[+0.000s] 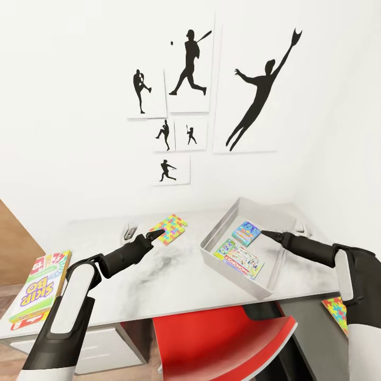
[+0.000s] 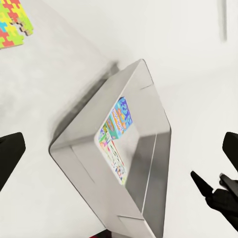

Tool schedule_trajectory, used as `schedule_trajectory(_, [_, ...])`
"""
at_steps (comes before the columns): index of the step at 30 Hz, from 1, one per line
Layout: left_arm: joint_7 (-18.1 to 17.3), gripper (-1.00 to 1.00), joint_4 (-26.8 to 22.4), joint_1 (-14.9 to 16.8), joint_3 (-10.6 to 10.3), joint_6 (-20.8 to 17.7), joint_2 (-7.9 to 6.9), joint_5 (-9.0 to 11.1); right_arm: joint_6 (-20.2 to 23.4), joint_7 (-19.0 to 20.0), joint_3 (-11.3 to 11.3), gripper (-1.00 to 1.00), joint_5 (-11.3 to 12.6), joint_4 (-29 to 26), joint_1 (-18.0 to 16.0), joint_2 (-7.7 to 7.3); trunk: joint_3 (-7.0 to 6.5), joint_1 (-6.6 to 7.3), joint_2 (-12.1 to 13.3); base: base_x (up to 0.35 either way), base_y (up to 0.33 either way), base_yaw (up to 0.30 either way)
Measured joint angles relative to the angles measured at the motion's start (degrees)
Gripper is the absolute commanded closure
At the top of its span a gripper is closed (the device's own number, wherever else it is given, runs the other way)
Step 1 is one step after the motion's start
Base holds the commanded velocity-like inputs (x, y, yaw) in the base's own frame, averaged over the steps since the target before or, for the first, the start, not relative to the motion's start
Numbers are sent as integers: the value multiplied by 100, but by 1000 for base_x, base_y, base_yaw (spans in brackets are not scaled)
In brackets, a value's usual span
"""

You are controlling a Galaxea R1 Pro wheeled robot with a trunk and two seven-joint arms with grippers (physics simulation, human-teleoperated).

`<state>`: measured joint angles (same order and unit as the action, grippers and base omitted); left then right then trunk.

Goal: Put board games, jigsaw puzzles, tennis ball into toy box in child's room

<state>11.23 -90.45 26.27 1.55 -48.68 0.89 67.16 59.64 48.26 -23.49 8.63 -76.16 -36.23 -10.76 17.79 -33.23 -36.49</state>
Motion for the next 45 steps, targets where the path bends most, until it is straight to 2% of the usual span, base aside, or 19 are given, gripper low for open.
schedule_trajectory(9, [-194,-100,-34,-14,2,-9,-3,6,3,403,12,-100,21,-872,577,8,0,0,0,0,0,0])
schedule_trajectory(16, [-632,-100,-39,-30,19,-11,-46,6,5,713,21,-100,32,-1234,855,18,0,0,0,0,0,0])
schedule_trajectory(27, [-893,-100,-33,-57,29,-18,-67,20,-179,849,6,-100,39,-1387,943,23,0,0,0,0,0,0])
schedule_trajectory(45, [-971,-100,-81,-79,46,-30,-72,26,-222,912,19,-100,32,-1536,964,25,0,0,0,0,0,0])
